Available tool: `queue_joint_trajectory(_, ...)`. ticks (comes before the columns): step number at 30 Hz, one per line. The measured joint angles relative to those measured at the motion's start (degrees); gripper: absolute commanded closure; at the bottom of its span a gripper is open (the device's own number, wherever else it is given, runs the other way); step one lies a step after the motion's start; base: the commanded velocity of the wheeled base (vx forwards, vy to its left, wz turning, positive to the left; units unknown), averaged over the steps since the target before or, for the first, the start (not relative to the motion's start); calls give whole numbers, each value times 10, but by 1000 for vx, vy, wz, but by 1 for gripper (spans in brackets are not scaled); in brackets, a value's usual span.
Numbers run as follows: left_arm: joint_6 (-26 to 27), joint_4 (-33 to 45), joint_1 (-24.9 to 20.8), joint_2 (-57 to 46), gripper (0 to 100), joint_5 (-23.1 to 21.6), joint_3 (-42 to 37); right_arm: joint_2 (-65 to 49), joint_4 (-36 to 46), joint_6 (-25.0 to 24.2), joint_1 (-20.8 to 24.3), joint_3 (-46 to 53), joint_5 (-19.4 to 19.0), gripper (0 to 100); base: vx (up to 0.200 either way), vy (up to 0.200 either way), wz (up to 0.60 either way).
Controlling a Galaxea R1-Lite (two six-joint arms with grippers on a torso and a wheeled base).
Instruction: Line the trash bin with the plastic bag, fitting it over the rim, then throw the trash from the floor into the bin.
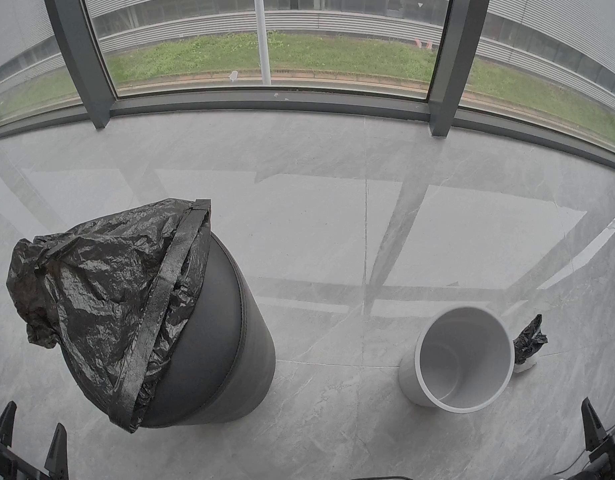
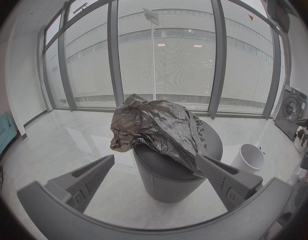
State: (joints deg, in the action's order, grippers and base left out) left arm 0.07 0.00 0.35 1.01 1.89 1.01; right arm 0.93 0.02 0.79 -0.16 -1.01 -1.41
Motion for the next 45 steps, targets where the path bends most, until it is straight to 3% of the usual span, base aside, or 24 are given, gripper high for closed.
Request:
queue_joint_trajectory(26, 8, 0, -1, 0, 0, -1, 0, 0, 1, 0, 1, 0, -1, 0, 0, 46, 0)
queue_joint_trajectory(32, 17, 2, -1, 0, 0, -15, 0, 0, 1, -4, 1, 0, -1, 0, 0, 0, 0)
queue_joint_trajectory(35, 17, -4, -1, 0, 0, -46, 0, 0, 1, -5, 2, 0, -1, 0, 0, 0, 0)
queue_joint_trajectory(39, -9, -24, -3, 12, 0, -70, 28, 0, 1, -6, 2, 0, -1, 0, 0, 0, 0)
queue_joint_trajectory(45, -96, -70, -15, 102, 0, -97, 119, 2, 0, -6, 5, 0, -1, 0, 0, 0, 0)
